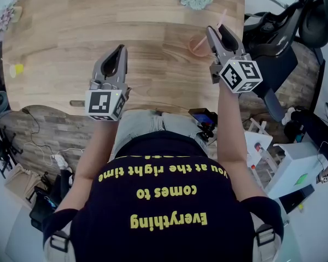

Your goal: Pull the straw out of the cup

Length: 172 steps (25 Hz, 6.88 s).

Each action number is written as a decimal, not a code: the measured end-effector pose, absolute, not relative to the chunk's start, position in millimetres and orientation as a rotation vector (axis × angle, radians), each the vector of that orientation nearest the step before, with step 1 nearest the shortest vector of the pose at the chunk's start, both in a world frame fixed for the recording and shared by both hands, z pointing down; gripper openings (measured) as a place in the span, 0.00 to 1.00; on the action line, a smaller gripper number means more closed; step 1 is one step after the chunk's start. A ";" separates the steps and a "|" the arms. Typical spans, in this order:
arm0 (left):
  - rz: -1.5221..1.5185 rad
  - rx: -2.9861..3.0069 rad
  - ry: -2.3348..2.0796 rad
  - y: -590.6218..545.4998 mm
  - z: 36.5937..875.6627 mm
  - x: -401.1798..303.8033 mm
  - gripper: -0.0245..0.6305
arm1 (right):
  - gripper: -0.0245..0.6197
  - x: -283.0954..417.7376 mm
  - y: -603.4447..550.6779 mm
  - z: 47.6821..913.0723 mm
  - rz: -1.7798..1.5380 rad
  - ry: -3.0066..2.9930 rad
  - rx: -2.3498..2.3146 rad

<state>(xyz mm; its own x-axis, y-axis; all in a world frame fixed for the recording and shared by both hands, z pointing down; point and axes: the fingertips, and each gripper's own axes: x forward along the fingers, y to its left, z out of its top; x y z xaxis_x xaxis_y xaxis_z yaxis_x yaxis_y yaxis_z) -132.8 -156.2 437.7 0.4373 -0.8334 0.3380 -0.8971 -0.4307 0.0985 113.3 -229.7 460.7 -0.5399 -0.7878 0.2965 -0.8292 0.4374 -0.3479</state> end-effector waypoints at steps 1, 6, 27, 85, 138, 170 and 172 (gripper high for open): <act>0.347 2.427 -1.499 -156.2 437.4 -132.8 0.04 | 0.29 113.6 -229.7 460.6 0.707 -2.585 1.460; 0.341 2.420 -1.495 -156.2 437.7 -131.7 0.04 | 0.27 115.7 -230.7 460.5 0.713 -2.579 1.471; 0.343 2.401 -1.495 -155.1 442.9 -134.8 0.04 | 0.19 111.7 -233.2 465.6 0.728 -2.578 1.471; 0.273 2.413 -1.516 -114.7 430.8 -123.1 0.04 | 0.09 98.7 -196.1 359.0 0.323 -2.843 1.457; 0.314 2.496 -1.290 -111.0 444.2 -67.7 0.04 | 0.09 172.4 -140.0 470.9 0.933 -2.466 1.538; 0.356 2.517 -1.279 -125.2 445.3 -58.6 0.04 | 0.09 182.0 -135.5 575.9 1.452 -2.132 1.445; 0.358 2.519 -1.275 -125.8 445.8 -58.3 0.04 | 0.09 183.8 -135.8 581.2 1.474 -2.109 1.454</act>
